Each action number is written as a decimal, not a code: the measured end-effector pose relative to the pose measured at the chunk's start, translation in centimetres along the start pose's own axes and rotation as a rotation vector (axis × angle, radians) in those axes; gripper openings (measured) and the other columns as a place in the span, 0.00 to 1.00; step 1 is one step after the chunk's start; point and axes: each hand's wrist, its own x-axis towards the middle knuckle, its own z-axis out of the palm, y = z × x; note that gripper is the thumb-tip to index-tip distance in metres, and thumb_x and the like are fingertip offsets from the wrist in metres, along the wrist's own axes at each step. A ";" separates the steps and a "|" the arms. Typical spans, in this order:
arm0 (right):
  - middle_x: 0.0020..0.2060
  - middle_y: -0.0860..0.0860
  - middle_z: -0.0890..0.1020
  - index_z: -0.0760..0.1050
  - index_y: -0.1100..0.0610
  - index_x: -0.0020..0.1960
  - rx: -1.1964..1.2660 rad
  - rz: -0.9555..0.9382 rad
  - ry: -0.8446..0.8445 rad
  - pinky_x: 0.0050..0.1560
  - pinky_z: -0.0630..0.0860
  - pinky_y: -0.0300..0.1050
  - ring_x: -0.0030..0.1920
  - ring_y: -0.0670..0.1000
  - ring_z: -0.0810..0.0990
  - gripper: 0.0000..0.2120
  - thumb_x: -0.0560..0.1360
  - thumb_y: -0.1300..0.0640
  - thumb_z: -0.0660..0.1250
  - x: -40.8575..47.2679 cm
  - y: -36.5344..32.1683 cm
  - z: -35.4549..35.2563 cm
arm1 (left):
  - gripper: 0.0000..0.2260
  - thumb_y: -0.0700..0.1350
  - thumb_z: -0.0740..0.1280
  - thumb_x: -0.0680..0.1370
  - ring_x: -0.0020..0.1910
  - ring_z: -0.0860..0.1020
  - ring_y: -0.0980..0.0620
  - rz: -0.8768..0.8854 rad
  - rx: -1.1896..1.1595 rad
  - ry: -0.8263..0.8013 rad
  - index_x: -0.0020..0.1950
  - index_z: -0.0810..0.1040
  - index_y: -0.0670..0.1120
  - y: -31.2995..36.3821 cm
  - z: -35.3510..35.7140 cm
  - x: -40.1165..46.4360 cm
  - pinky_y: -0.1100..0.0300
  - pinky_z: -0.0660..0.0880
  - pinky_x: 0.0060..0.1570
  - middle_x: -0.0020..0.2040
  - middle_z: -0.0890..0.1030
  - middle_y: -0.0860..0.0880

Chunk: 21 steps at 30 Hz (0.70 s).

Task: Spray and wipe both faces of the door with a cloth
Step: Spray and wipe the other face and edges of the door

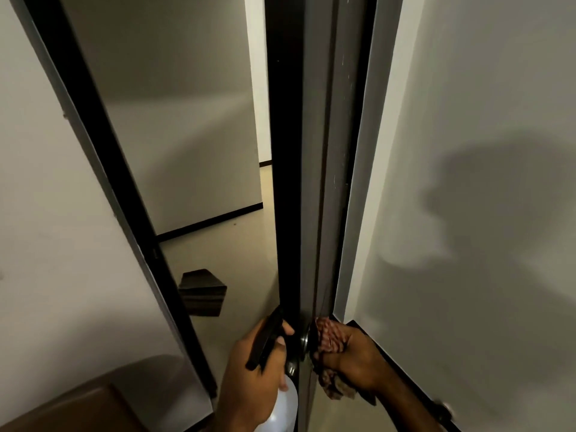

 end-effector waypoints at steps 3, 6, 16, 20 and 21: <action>0.43 0.46 0.90 0.87 0.47 0.52 0.001 -0.007 0.015 0.58 0.85 0.50 0.45 0.46 0.89 0.11 0.73 0.61 0.79 1.8 -0.7 2.7 | 0.10 0.54 0.63 0.77 0.21 0.76 0.38 0.035 0.012 0.049 0.51 0.83 0.55 -0.2 -1.4 0.6 0.57 0.77 0.30 0.23 0.75 0.37; 0.47 0.43 0.90 0.87 0.43 0.55 0.040 -0.036 -0.004 0.61 0.84 0.52 0.50 0.45 0.89 0.15 0.72 0.57 0.80 4.1 -1.3 4.9 | 0.11 0.55 0.62 0.77 0.21 0.77 0.39 0.048 0.016 0.103 0.52 0.83 0.55 -0.4 -3.0 1.8 0.51 0.78 0.29 0.23 0.75 0.37; 0.48 0.37 0.89 0.85 0.41 0.57 -0.041 -0.120 -0.051 0.62 0.84 0.45 0.50 0.37 0.87 0.12 0.74 0.50 0.80 11.2 -4.9 11.6 | 0.17 0.55 0.64 0.76 0.21 0.75 0.50 0.059 0.034 0.261 0.54 0.83 0.45 -1.1 -10.2 7.4 0.55 0.77 0.28 0.24 0.75 0.46; 0.51 0.37 0.88 0.82 0.40 0.61 -0.053 -0.137 -0.049 0.63 0.83 0.46 0.53 0.38 0.86 0.14 0.76 0.46 0.77 14.9 -6.4 15.0 | 0.15 0.53 0.64 0.77 0.22 0.76 0.49 0.077 0.050 0.305 0.55 0.83 0.45 -1.7 -12.7 9.5 0.57 0.79 0.29 0.26 0.77 0.44; 0.51 0.38 0.88 0.82 0.40 0.62 -0.037 -0.140 -0.051 0.63 0.84 0.47 0.54 0.39 0.86 0.14 0.76 0.45 0.76 15.6 -6.6 15.7 | 0.15 0.53 0.64 0.77 0.22 0.76 0.49 0.081 0.061 0.314 0.55 0.83 0.45 -1.8 -13.2 9.8 0.58 0.79 0.29 0.26 0.78 0.44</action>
